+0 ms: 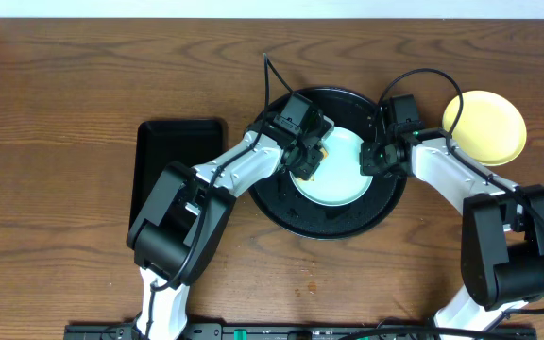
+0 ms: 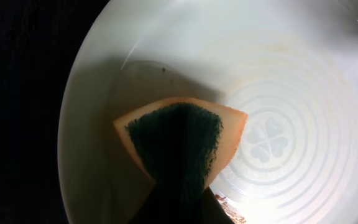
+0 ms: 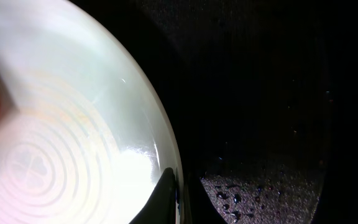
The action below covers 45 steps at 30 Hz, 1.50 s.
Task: Clean dirty plates on tray and stack at the side
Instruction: 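Scrub the green plate with the sponge while right gripper holds rim, then return the sponge to the black rectangular tray with the left gripper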
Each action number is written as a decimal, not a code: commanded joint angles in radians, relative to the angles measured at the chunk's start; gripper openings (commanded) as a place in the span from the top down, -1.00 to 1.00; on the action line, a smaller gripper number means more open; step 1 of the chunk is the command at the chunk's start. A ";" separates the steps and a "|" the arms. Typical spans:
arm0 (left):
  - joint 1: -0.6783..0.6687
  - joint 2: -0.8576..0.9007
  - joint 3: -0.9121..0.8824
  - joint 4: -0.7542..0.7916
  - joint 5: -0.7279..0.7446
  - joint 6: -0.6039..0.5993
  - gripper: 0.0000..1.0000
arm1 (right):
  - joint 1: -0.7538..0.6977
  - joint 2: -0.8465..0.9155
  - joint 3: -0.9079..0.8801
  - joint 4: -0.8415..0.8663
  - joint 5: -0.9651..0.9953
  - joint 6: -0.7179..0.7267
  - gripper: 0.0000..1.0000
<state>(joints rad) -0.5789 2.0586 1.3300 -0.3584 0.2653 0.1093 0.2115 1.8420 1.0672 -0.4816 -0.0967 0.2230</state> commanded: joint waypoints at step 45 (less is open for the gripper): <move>0.026 -0.063 -0.010 0.200 0.360 -0.276 0.85 | -0.001 0.010 -0.008 -0.001 0.017 -0.003 0.97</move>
<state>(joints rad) -0.5983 2.0670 1.2846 -0.1905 0.6056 -0.0711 0.2115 1.8420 1.0672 -0.4812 -0.0967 0.2230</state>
